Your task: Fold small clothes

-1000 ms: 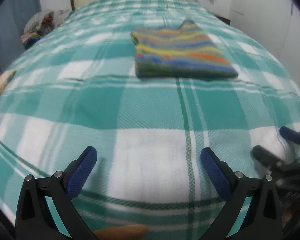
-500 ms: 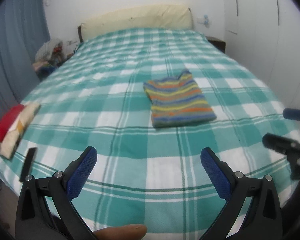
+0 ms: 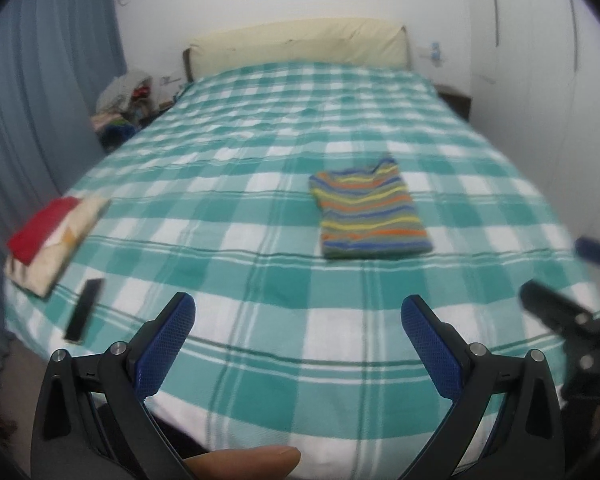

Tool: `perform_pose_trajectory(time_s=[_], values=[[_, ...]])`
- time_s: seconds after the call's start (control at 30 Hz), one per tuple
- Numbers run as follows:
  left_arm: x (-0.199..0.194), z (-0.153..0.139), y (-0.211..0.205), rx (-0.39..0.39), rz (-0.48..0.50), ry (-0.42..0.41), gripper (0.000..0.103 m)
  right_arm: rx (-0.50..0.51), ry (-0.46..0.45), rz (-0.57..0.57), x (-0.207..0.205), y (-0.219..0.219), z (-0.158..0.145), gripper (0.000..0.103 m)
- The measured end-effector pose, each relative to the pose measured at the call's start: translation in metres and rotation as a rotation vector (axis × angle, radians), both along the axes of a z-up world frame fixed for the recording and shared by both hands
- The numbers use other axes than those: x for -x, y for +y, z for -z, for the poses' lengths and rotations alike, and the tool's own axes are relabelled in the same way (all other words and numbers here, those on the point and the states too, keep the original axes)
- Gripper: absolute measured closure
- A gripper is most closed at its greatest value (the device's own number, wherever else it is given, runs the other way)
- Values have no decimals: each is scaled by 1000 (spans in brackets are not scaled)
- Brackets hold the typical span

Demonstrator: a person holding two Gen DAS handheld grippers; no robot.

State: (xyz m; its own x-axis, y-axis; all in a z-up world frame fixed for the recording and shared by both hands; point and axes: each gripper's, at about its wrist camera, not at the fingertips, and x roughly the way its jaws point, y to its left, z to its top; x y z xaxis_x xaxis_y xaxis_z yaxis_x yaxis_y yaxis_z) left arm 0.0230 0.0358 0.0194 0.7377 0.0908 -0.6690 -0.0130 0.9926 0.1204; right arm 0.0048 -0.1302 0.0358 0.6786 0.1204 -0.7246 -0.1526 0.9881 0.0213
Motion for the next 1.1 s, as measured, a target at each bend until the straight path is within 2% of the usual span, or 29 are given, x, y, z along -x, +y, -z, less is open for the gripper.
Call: perform_pose_trajectory(time_s=[0.17, 0.57, 1.1], values=[[2, 2, 4, 12, -9, 32, 0, 51, -9, 28, 4, 2, -4, 0], [7, 2, 0, -7, 0, 27, 0, 101, -20, 42, 8, 3, -8, 0], [5, 2, 3, -9, -11, 37, 0, 102, -4, 47, 6, 4, -3, 0]])
